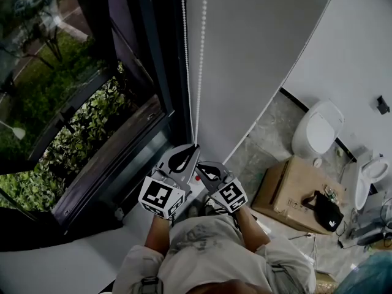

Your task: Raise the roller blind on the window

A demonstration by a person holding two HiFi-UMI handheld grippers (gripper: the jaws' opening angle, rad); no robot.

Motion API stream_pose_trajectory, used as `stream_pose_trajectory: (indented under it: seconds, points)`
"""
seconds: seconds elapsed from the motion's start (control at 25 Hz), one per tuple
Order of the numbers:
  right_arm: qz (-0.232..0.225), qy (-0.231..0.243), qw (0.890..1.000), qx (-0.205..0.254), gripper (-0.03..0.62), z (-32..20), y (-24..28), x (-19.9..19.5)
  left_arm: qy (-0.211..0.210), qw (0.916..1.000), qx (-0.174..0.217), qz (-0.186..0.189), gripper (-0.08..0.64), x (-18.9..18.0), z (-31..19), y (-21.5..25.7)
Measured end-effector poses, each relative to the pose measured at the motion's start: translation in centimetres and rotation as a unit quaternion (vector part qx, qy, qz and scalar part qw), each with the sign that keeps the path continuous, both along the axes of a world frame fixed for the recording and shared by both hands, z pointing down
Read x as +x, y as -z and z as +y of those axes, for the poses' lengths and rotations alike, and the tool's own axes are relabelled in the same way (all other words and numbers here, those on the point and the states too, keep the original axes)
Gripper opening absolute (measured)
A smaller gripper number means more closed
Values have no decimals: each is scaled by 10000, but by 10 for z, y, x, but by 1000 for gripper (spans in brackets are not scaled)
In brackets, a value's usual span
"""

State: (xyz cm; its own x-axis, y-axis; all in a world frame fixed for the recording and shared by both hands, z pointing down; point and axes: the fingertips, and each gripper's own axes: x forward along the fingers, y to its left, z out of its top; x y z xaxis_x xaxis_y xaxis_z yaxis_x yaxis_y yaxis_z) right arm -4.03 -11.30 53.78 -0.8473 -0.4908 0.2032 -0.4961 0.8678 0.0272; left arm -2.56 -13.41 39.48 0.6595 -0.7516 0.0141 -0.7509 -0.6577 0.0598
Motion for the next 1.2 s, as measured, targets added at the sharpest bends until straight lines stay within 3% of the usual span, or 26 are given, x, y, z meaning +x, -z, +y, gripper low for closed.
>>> stream_pose_trajectory:
  seconds: [0.68,0.92,1.2]
  points:
    - [-44,36,9999,89,20,9,4,1,-22,10000,6,64,9,1,2,-1]
    - [-561,-2,9984,56,38,8,36,18,15,10000,0,65,9,1,-1,-1]
    - [-1060,14,9937,352,61,5,103,31,61,9999,7,82,9,-2,-5,-1]
